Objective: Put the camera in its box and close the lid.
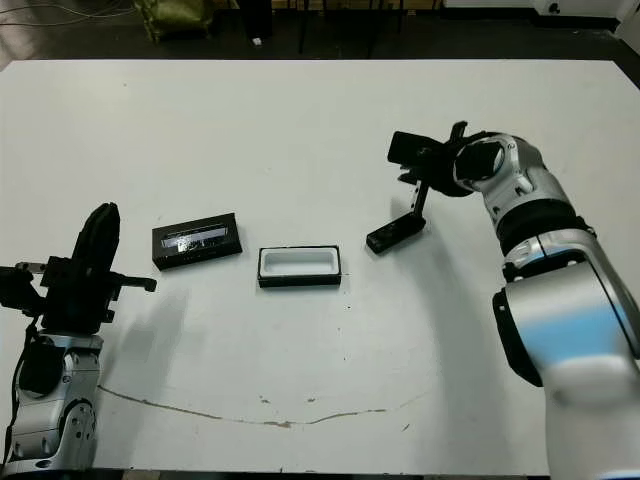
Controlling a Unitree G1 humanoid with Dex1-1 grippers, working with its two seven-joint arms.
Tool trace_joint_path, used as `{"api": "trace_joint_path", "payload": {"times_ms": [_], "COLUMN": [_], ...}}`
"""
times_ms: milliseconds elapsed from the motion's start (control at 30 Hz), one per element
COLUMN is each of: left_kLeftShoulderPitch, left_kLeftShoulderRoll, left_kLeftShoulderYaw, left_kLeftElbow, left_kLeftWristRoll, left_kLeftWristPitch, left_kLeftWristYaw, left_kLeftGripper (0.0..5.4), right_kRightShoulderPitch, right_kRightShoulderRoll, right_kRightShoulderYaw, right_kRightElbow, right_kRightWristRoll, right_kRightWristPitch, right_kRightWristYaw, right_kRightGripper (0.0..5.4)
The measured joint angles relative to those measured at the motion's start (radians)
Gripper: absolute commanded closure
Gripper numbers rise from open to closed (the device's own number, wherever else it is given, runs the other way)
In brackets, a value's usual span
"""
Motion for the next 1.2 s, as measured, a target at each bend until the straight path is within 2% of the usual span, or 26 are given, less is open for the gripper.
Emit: {"api": "trace_joint_path", "payload": {"times_ms": [567, 867, 1200], "left_kLeftShoulderPitch": [0.001, 0.002, 0.002], "left_kLeftShoulderRoll": [-0.004, -0.004, -0.005], "left_kLeftShoulderYaw": [0.0, 0.0, -0.001], "left_kLeftElbow": [0.003, 0.002, -0.002], "left_kLeftWristRoll": [0.005, -0.002, -0.011], "left_kLeftWristPitch": [-0.009, -0.011, -0.01], "left_kLeftWristYaw": [0.001, -0.002, 0.0], "left_kLeftGripper": [5.38, 5.38, 5.38], "right_kRightShoulderPitch": [0.067, 0.096, 0.188], "right_kRightShoulderRoll": [0.005, -0.034, -0.124], "right_kRightShoulderYaw": [-0.007, -0.009, -0.011], "right_kRightElbow": [-0.058, -0.108, -0.251], "right_kRightWristRoll": [0.021, 0.042, 0.061], "right_kRightWristPitch": [0.001, -0.019, -0.059], "right_kRightWristYaw": [0.038, 0.106, 0.149], "right_kRightGripper": [5.4, 5.4, 5.4]}}
